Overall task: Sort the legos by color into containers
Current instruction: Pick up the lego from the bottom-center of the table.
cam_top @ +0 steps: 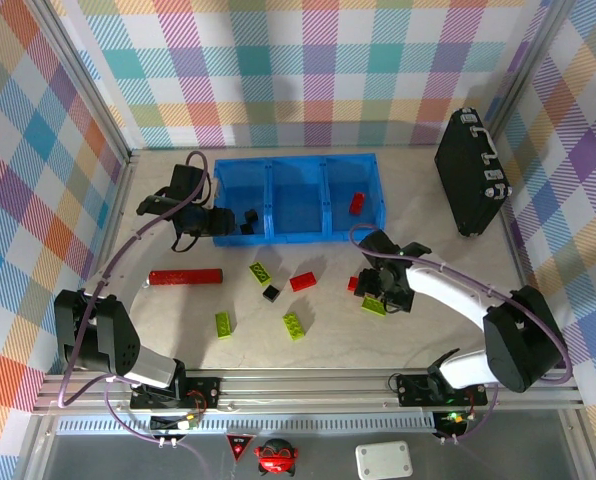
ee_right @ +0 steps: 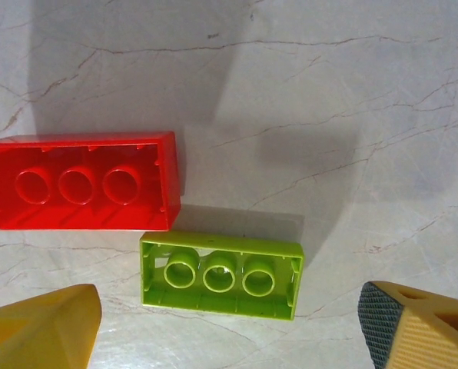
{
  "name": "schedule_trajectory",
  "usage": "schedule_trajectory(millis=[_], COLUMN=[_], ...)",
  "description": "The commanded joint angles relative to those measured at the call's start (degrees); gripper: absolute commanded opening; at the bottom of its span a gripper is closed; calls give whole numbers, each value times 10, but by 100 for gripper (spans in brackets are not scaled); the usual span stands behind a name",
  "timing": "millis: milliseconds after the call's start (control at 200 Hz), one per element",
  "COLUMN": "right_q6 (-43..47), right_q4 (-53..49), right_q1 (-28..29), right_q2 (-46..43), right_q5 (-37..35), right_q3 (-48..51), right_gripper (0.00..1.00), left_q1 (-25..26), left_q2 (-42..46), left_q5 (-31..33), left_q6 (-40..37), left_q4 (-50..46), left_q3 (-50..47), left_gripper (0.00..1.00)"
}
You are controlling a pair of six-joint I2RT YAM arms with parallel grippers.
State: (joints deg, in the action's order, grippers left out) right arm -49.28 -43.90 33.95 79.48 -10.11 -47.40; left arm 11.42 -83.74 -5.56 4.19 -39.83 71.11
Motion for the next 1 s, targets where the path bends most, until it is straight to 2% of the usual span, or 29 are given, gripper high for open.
schedule_trajectory(millis=[0,400,850,995], right_q6=[-32,-86,-92,-96], right_q4=[5,6,26,30], right_q1=[9,35,46,47], right_q2=[17,63,93,98], right_q5=[-11,-19,-7,-2], right_q3=[5,0,5,1], right_gripper=[89,83,75,70], left_q1=[-8,-8,-8,-8], left_q2=[16,14,11,16], left_q5=[-12,-20,-25,-21], left_q6=[-8,-10,-11,-12], left_q4=[13,13,12,12], left_q3=[-1,-1,0,-1], left_gripper=[51,51,51,51])
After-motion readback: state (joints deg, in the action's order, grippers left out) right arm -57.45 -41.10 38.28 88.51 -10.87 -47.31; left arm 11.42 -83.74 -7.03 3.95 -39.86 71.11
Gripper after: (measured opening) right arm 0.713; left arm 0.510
